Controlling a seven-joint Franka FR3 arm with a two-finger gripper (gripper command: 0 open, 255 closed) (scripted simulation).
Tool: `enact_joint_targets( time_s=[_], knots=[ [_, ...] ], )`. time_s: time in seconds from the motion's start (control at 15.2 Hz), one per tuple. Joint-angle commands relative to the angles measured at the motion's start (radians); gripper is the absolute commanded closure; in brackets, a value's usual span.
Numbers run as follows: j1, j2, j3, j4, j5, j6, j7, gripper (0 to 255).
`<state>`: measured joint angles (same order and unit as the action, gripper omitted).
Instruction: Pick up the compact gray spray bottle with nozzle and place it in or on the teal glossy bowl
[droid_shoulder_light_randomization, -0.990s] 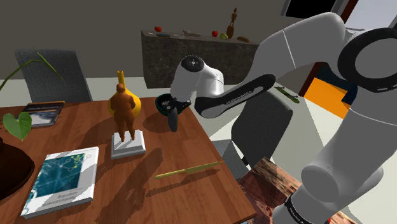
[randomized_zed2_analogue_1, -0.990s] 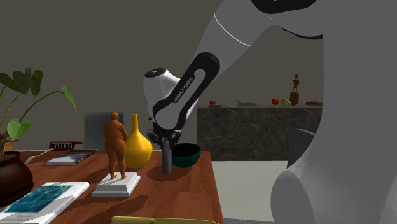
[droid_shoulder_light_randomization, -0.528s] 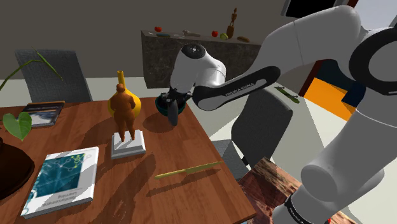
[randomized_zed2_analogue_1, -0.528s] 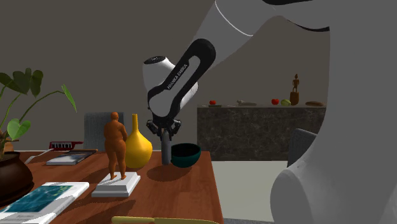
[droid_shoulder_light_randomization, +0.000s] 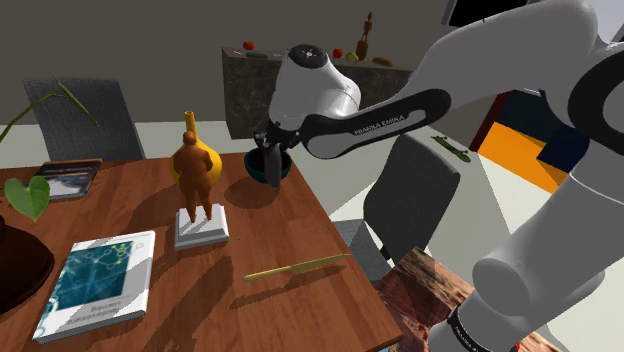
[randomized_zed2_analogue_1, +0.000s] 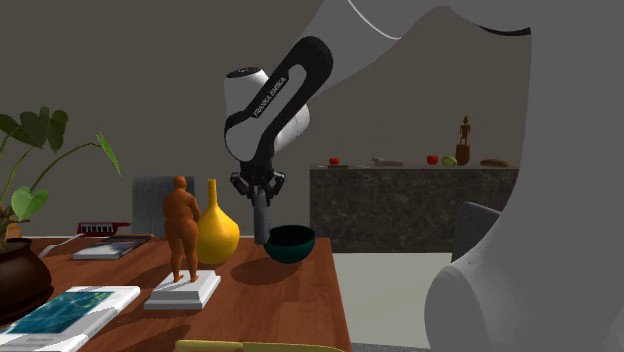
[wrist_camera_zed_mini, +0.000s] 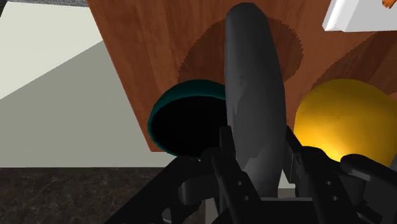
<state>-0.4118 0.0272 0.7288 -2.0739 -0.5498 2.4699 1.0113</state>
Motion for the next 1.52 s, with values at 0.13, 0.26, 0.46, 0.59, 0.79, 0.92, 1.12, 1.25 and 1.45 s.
enact_joint_targets(
  time_s=[0.13,0.26,0.46,0.59,0.79,0.92,1.12,1.25,1.45],
  knots=[
    [-0.008,0.056,-0.011,0.069,-0.023,-0.023,-0.024,255],
    [-0.011,0.123,-0.026,0.135,-0.061,-0.036,-0.037,255],
    [-0.007,0.222,-0.051,0.242,-0.106,-0.06,-0.064,255],
    [0.001,0.289,-0.068,0.321,-0.13,-0.079,-0.088,255],
    [0.018,0.391,-0.093,0.451,-0.156,-0.112,-0.132,255],
    [0.032,0.462,-0.109,0.548,-0.167,-0.138,-0.167,255],
    [0.062,0.575,-0.13,0.714,-0.179,-0.184,-0.228,255],
    [0.088,0.66,-0.144,0.848,-0.182,-0.224,-0.277,255],
    [0.087,0.667,-0.153,0.821,-0.194,-0.192,-0.26,255]
  ],
)
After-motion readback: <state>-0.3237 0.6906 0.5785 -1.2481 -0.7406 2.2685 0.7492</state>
